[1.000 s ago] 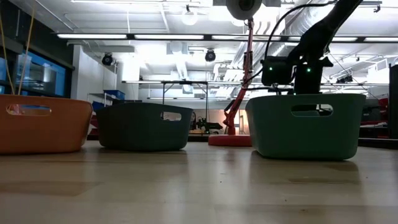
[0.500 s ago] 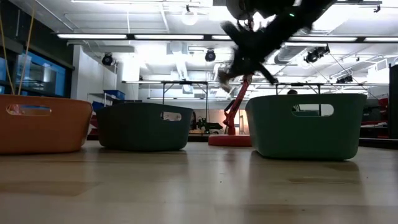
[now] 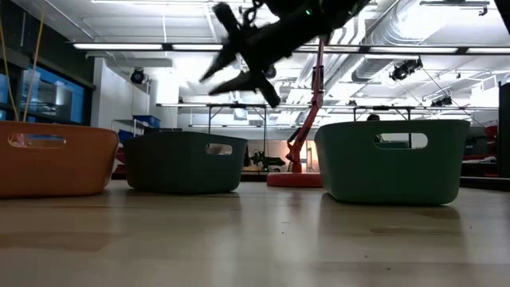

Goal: Sort candy
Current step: Put the gold candy into the blue bin

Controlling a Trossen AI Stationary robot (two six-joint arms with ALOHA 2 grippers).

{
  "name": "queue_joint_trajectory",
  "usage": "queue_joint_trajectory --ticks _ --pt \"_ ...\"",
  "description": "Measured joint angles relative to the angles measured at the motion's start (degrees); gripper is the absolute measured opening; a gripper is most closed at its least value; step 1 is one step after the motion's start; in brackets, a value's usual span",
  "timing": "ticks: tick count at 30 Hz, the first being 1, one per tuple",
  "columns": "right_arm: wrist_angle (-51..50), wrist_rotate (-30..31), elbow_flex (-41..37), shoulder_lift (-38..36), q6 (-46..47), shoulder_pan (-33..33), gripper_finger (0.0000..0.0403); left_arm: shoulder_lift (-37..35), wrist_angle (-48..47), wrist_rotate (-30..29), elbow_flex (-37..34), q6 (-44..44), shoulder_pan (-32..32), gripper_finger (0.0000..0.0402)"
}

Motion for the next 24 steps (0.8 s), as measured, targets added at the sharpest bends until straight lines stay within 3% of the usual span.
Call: queue_joint_trajectory --ticks 3,6,12,19,24 --pt "-4.94 -4.0 4.1 0.23 -4.56 -0.2 0.015 0.0 -0.33 0.07 0.0 -0.72 -0.01 0.0" --pt "-19.08 -5.23 8.37 -0.83 -9.98 -0.69 0.0183 0.0 -0.39 0.11 0.0 -0.84 -0.02 0.0" --pt "-49.08 3.89 10.18 -6.49 -13.28 1.07 0.0196 -0.04 -1.68 1.06 0.0 -0.87 -0.02 0.0" --pt "-67.73 3.49 -1.35 -16.1 2.36 12.07 0.0197 -0.03 -5.0 1.9 0.0 -2.45 -0.02 0.0" --pt "-73.43 -6.0 -11.37 -24.18 23.19 24.08 0.0197 -0.04 -4.89 1.89 0.0 -2.46 -0.02 0.0"
